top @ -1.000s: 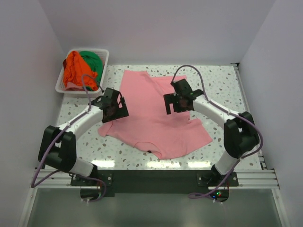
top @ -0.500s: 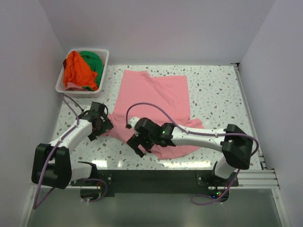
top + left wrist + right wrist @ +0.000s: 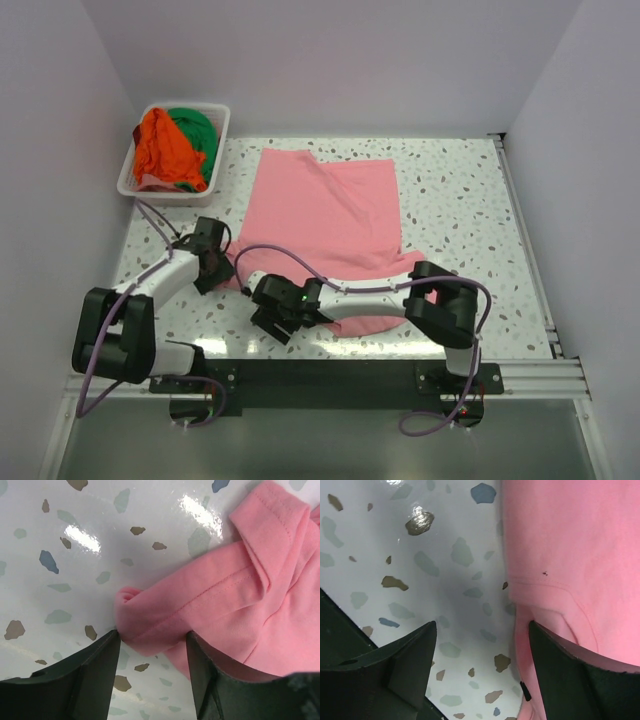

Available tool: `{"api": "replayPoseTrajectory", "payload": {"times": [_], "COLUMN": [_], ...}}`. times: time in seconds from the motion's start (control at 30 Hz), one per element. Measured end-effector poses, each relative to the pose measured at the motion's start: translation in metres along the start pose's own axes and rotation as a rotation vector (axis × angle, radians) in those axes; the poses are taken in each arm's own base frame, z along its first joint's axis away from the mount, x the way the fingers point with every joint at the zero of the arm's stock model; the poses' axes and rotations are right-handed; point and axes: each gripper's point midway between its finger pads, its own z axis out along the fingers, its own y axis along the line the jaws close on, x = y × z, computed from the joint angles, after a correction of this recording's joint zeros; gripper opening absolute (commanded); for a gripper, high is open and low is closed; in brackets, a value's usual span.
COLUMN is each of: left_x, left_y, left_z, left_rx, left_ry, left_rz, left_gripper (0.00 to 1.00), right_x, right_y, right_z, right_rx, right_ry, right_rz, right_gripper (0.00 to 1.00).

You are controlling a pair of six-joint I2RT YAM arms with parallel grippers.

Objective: Fold and stack the t-shirts
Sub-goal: Flatten the tshirt out

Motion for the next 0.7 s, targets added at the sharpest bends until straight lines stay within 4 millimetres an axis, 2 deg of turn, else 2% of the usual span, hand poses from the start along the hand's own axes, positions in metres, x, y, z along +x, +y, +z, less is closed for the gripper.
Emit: {"api": "replayPoseTrajectory", "payload": {"times": [0.07, 0.17, 0.2, 0.27, 0.3, 0.37, 0.5, 0.7], "left_x": [-0.003, -0.009, -0.011, -0.015, -0.016, -0.018, -0.018, -0.022], "left_y": [0.0, -0.004, -0.006, -0.01, -0.011, -0.013, -0.013, -0.015], "left_z": [0.002, 0.005, 0.006, 0.008, 0.008, 0.009, 0.008, 0.0], "left_rx": [-0.008, -0.009, -0.009, 0.0, 0.002, 0.006, 0.009, 0.029], "left_ry": [-0.008, -0.024, -0.03, -0.039, -0.041, -0.044, -0.047, -0.065], "left_rz": [0.004, 0.004, 0.003, 0.003, 0.006, 0.006, 0.007, 0.001], "left_gripper": [0.49, 0.18, 0.0, 0.0, 0.0, 0.0, 0.0, 0.0], "right_x": [-0.002, -0.003, -0.003, -0.004, -0.004, -0.002, -0.002, -0.003], "right_y": [-0.005, -0.01, -0.012, -0.014, -0.015, -0.017, -0.02, -0.023], "right_z": [0.002, 0.003, 0.003, 0.005, 0.006, 0.007, 0.008, 0.008], "right_rx": [0.028, 0.06, 0.069, 0.086, 0.092, 0.105, 0.123, 0.126], "right_ry": [-0.005, -0.009, -0.01, -0.011, -0.01, -0.007, -0.007, -0.006], "right_rz": [0.0, -0.001, -0.002, -0.005, -0.004, -0.005, -0.009, -0.005], "right_gripper": [0.74, 0.59, 0.49, 0.42, 0.33, 0.25, 0.0, 0.0]}}
